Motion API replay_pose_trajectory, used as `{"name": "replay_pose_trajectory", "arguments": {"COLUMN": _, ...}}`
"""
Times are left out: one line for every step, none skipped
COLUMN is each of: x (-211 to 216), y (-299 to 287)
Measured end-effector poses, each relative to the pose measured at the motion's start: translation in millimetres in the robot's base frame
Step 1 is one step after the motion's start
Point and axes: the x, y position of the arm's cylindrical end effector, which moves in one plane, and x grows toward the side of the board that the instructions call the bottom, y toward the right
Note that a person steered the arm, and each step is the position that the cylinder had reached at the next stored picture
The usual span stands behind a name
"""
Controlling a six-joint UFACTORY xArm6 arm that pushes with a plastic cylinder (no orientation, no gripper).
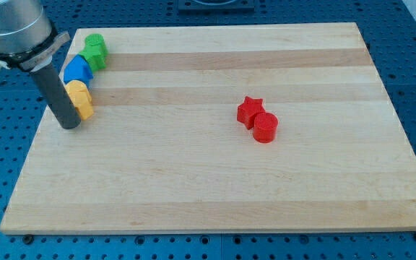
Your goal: Separate the red star from the red circle
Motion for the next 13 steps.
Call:
{"name": "replay_pose_trajectory", "arguments": {"x": 14.0, "y": -2.3}}
{"name": "replay_pose_trajectory", "arguments": {"x": 44.7, "y": 17.6}}
{"name": "replay_pose_trajectory", "arguments": {"x": 43.5, "y": 80.8}}
{"name": "replay_pose_trajectory", "arguments": {"x": 9.1, "y": 173.9}}
{"name": "replay_pose_trajectory", "arguments": {"x": -35.0, "y": 244.0}}
{"name": "replay_pose_trajectory", "arguments": {"x": -82.2, "y": 316.9}}
{"name": "replay_pose_trajectory", "arguments": {"x": -77.9, "y": 377.5}}
{"name": "replay_pose_trajectory", "arguments": {"x": -52.7, "y": 381.8}}
{"name": "replay_pose_trajectory", "arguments": {"x": -44.9, "y": 363.3}}
{"name": "replay_pose_trajectory", "arguments": {"x": -42.7, "y": 317.1}}
{"name": "replay_pose_trajectory", "arguments": {"x": -30.9, "y": 280.0}}
{"name": "replay_pose_trajectory", "arguments": {"x": -30.6, "y": 287.4}}
{"name": "replay_pose_trajectory", "arguments": {"x": -26.8, "y": 330.5}}
